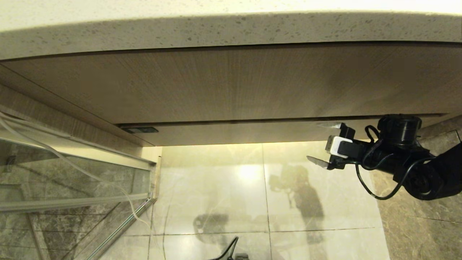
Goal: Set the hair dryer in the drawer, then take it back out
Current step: Pull open the drawer
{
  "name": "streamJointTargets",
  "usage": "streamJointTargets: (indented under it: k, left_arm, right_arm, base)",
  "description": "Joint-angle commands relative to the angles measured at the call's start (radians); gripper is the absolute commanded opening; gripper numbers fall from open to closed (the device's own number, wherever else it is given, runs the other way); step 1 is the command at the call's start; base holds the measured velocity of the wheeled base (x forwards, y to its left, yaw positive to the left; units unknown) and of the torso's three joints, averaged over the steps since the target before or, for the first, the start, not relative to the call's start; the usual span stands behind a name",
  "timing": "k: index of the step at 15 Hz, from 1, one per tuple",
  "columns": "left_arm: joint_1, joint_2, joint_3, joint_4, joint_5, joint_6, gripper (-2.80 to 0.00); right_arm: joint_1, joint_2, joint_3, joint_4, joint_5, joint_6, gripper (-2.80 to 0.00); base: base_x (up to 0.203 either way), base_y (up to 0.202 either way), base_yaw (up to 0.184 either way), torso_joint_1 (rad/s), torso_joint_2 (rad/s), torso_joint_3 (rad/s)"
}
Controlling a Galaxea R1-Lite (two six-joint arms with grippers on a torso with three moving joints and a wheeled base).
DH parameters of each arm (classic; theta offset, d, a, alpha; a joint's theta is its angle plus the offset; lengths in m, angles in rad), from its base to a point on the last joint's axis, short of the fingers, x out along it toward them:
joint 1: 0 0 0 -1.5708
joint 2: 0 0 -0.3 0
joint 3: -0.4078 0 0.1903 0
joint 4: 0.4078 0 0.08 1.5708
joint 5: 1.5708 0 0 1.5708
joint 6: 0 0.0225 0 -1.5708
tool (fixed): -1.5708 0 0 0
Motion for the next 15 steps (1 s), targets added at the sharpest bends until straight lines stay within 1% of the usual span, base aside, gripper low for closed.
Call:
streamJointTargets:
  k: [1, 13, 15]
  left_arm:
    - [0.0, 0.0, 0.04, -0.001, 0.0, -0.001, -2.8]
    - [0.0, 0.0, 0.04, -0.002, 0.0, -0.001, -2.8]
    - [0.0, 0.0, 0.04, -0.001, 0.0, 0.0, -2.8]
  right_arm:
    - [0.0, 0.016, -0.014, -0.01, 0.005, -0.007, 0.0]
    - [-0.009, 0.043, -0.058, -0.017, -0.004, -0.007, 0.0]
    - [-0.012, 0.041, -0.052, -0.016, -0.038, -0.007, 0.0]
  base:
    - [0.0, 0.0, 0.0, 0.0, 0.0, 0.0]
    - [0.0, 0.0, 0.0, 0.0, 0.0, 0.0]
    - [0.0, 0.0, 0.0, 0.0, 0.0, 0.0]
